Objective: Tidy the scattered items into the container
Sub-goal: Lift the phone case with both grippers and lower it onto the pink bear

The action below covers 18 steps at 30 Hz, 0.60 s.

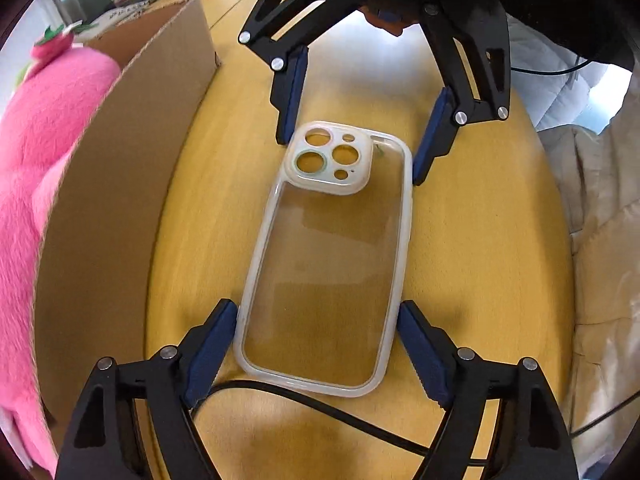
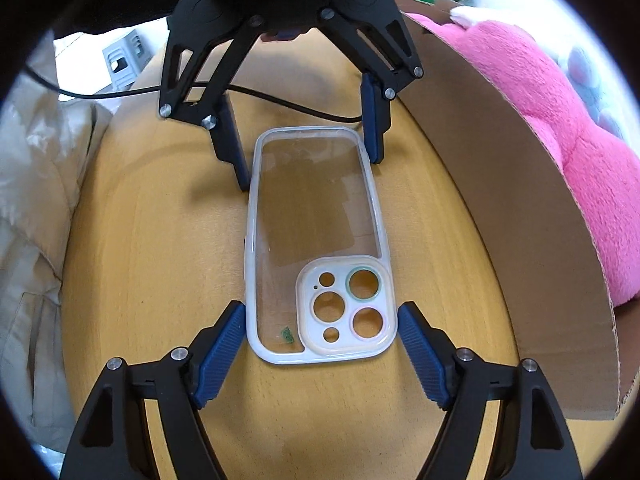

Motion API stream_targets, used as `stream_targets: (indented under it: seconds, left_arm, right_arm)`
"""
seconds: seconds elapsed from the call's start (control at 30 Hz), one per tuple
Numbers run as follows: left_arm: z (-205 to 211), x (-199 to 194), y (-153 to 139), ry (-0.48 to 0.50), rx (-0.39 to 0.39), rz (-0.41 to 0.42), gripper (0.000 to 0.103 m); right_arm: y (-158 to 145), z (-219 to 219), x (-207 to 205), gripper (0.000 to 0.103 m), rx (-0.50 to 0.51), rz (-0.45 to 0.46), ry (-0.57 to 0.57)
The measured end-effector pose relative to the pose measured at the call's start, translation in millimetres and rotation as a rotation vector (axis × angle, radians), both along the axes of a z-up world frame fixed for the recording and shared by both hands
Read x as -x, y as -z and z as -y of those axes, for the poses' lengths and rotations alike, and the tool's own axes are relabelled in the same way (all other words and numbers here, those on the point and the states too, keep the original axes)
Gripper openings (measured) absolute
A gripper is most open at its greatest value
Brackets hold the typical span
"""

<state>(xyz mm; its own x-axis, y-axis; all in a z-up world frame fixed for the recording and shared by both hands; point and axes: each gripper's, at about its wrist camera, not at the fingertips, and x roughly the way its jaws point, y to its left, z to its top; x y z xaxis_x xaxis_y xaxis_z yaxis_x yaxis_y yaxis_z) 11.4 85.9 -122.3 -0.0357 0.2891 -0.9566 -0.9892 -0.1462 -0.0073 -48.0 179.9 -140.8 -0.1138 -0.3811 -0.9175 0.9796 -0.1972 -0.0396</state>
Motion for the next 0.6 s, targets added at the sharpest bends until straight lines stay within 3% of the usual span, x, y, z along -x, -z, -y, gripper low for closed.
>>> stream_targets:
  seconds: [0.2, 0.43, 0.5, 0.57, 0.6]
  left_arm:
    - [12.1, -10.1, -19.3, -0.033, -0.038, -0.03, 0.084]
    - [36.0, -6.5, -99.3, -0.058, -0.106, -0.177, 0.084]
    - [48.8, -1.0, -119.2, -0.059, -0.103, -0.223, 0.083]
    - [54.9, 13.7, -141.6, -0.059, -0.086, -0.273, 0.083]
    - [58.6, 32.9, -151.2, -0.061, -0.075, -0.292, 0.083]
  right_arm:
    - [-11.9, 15.5, 6.0, 0.077, -0.021, -0.025, -0.057]
    - [-78.5, 33.3, 27.5, 0.077, 0.001, -0.137, -0.124]
    - [-100.3, 43.4, 42.6, 0.077, -0.001, -0.181, -0.148]
    - [-99.5, 63.0, 50.8, 0.077, -0.014, -0.225, -0.175]
    - [-116.6, 58.0, 56.7, 0.077, -0.024, -0.247, -0.186]
